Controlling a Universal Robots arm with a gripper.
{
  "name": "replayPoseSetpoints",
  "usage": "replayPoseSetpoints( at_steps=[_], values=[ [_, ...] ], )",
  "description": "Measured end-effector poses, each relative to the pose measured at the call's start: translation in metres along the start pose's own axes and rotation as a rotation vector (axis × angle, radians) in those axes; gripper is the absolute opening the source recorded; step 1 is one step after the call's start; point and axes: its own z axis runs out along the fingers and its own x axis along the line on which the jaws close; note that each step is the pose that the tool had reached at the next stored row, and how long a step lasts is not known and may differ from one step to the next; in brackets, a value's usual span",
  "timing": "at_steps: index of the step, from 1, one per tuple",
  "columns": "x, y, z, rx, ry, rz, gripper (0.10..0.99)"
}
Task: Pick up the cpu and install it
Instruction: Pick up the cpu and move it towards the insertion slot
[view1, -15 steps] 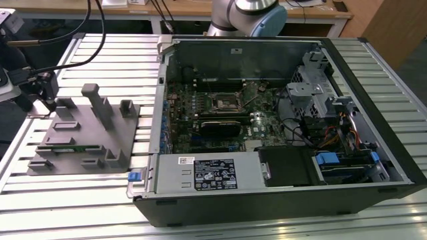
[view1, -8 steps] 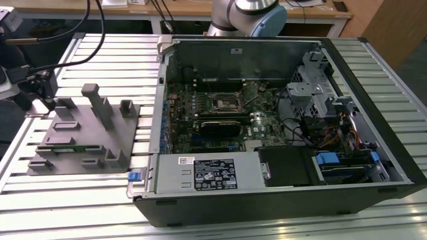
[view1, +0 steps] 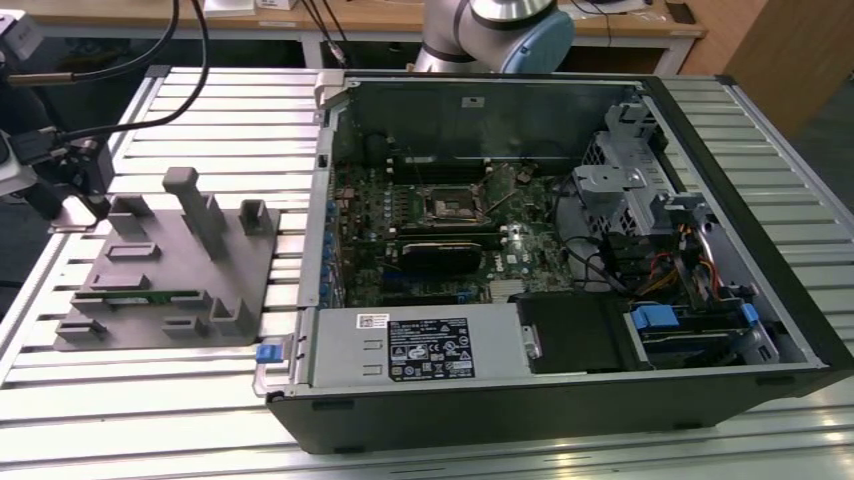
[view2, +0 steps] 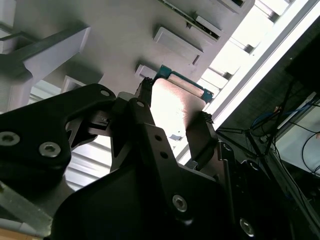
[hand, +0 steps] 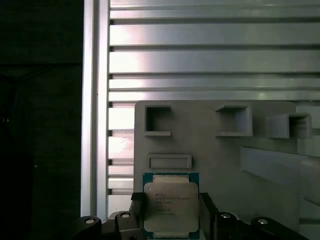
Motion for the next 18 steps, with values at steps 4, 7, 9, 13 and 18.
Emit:
replayPoseSetpoints(
  at_steps=[4, 7, 9, 13, 18],
  values=[
    [0.0000, 0.0001, -0.0009, 0.000, 0.0000, 0.000, 0.525],
    [0.0000, 0.0001, -0.0015, 0.000, 0.0000, 0.000, 0.525],
    [0.0001, 0.0001, -0.0019, 0.000, 0.0001, 0.000, 0.525],
    [0.0001, 0.0002, -0.0031, 0.000, 0.0001, 0.000, 0.525],
    [0.0001, 0.0004, -0.0048, 0.000, 0.0002, 0.001, 0.525]
  ],
)
